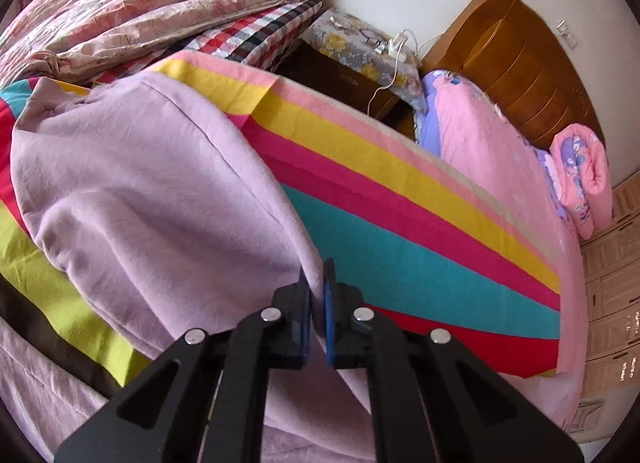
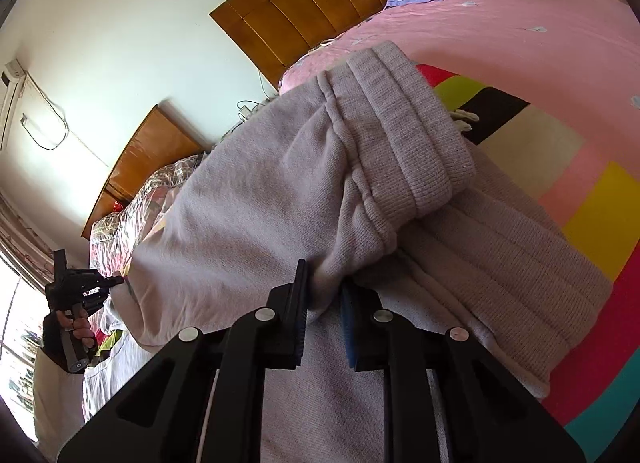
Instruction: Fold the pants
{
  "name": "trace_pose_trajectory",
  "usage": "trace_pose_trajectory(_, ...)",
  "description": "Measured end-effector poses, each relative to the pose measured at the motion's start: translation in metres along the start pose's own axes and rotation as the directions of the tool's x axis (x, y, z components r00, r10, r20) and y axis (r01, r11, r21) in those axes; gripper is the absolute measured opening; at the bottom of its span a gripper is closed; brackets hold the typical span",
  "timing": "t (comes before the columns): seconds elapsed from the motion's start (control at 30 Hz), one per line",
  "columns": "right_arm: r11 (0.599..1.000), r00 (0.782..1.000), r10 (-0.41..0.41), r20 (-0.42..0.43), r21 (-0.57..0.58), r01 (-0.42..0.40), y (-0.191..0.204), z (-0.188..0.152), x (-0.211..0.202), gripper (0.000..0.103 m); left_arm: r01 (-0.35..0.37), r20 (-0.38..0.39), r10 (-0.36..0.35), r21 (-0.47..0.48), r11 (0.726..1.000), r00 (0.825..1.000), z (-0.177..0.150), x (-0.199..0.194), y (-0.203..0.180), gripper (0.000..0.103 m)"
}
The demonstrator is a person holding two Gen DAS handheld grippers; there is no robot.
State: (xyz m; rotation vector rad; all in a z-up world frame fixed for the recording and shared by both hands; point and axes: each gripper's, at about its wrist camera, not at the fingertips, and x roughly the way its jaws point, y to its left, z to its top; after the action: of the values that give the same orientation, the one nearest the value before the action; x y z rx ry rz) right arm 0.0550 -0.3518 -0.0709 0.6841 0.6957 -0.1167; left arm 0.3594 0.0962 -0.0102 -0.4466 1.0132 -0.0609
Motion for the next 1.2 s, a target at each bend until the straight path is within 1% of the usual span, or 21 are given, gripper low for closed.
trace_pose_trajectory(0.03,1.000,1.000,0.019,0.011,-0.010,-0.019,0.004,0.005,-0.007,0.015,0.030,0.062,-0.031,0.019,0.999,0.998,-0.005,-0.027,0.001,0.005)
trace_pose_trajectory(0.1,0.997,0.997,0.060,0.043,-0.043,-0.058,0.016,0.017,-0.023,0.013,0.089,0.161,-0.098,0.063,0.994,0.982,-0.022,-0.084,0.005,0.005)
trace_pose_trajectory(0.17,0.993,0.993,0.094,0.069,-0.084,-0.088,0.029,0.029,-0.042,0.012,0.117,0.218,-0.137,0.103,0.988,0.966,-0.047,-0.135,0.015,0.005)
trace_pose_trajectory(0.23,0.988,0.991,0.107,0.077,-0.119,-0.098,0.037,0.035,-0.058,0.012,0.117,0.231,-0.148,0.141,0.983,0.962,-0.078,-0.168,0.026,0.005)
trace_pose_trajectory(0.3,0.986,0.992,0.111,0.065,-0.134,-0.102,0.038,0.034,-0.070,0.012,0.096,0.208,-0.130,0.163,0.982,0.969,-0.113,-0.185,0.039,0.005)
trace_pose_trajectory(0.4,0.989,0.996,0.078,0.032,-0.126,-0.073,0.027,0.017,-0.081,0.012,0.055,0.128,-0.076,0.161,0.985,0.989,-0.167,-0.182,0.061,0.005)
trace_pose_trajectory(0.5,0.996,1.000,0.004,-0.031,-0.087,-0.007,0.006,-0.008,-0.080,0.012,0.026,0.048,-0.032,0.128,0.991,0.998,-0.211,-0.160,0.084,0.006)
trace_pose_trajectory(0.57,0.998,0.995,-0.053,-0.080,-0.049,0.049,-0.013,-0.025,-0.070,0.012,0.002,0.023,-0.005,0.118,0.993,1.000,-0.224,-0.143,0.092,0.006)
trace_pose_trajectory(0.6,0.998,0.993,-0.067,-0.096,-0.025,0.065,-0.021,-0.031,-0.064,0.012,-0.012,0.017,0.010,0.126,0.992,1.000,-0.224,-0.135,0.094,0.006)
trace_pose_trajectory(0.7,0.997,0.992,-0.075,-0.104,-0.002,0.076,-0.031,-0.039,-0.059,0.012,-0.027,0.005,0.026,0.145,0.989,1.000,-0.222,-0.128,0.091,0.011)
trace_pose_trajectory(0.73,0.997,0.992,-0.076,-0.100,-0.004,0.076,-0.030,-0.039,-0.060,0.012,-0.021,0.007,0.020,0.149,0.989,1.000,-0.220,-0.129,0.091,0.015)
trace_pose_trajectory(0.77,0.997,0.992,-0.077,-0.096,-0.008,0.077,-0.029,-0.038,-0.059,0.012,-0.020,0.015,0.018,0.155,0.988,1.000,-0.217,-0.131,0.090,0.028)
trace_pose_trajectory(0.8,0.997,0.992,-0.081,-0.094,-0.014,0.080,-0.027,-0.037,-0.059,0.012,-0.027,0.033,0.022,0.157,0.987,0.999,-0.217,-0.133,0.089,0.045)
trace_pose_trajectory(0.83,0.996,0.992,-0.086,-0.095,-0.020,0.085,-0.027,-0.038,-0.058,0.012,-0.034,0.053,0.026,0.155,0.987,0.998,-0.216,-0.134,0.088,0.047)
trace_pose_trajectory(0.87,0.996,0.991,-0.091,-0.094,-0.029,0.089,-0.026,-0.038,-0.057,0.012,-0.038,0.055,0.029,0.156,0.987,0.998,-0.215,-0.131,0.086,0.045)
trace_pose_trajectory(0.9,0.995,0.991,-0.094,-0.093,-0.036,0.091,-0.025,-0.037,-0.057,0.012,-0.048,0.047,0.041,0.163,0.986,0.998,-0.215,-0.127,0.085,0.024)
trace_pose_trajectory(0.93,0.995,0.992,-0.092,-0.089,-0.041,0.089,-0.022,-0.036,-0.057,0.012,-0.064,0.040,0.058,0.170,0.983,0.998,-0.215,-0.122,0.082,0.012)
trace_pose_trajectory(1.0,0.995,0.994,-0.082,-0.071,-0.055,0.078,-0.014,-0.030,-0.062,0.012,-0.073,0.055,0.063,0.191,0.979,0.996,-0.218,-0.124,0.077,0.006)
trace_pose_trajectory(1.1,0.992,0.998,-0.052,-0.029,-0.116,0.049,0.003,-0.023,-0.079,0.012,-0.105,0.097,0.085,0.226,0.969,0.992,-0.223,-0.142,0.070,0.005)
trace_pose_trajectory(1.13,0.990,0.998,-0.054,-0.023,-0.130,0.051,0.005,-0.021,-0.083,0.012,-0.106,0.100,0.085,0.222,0.969,0.991,-0.224,-0.148,0.071,0.005)
trace_pose_trajectory(1.2,0.989,0.995,-0.092,-0.039,-0.121,0.087,-0.001,-0.021,-0.083,0.011,-0.106,0.079,0.090,0.228,0.968,0.993,-0.227,-0.153,0.073,0.005)
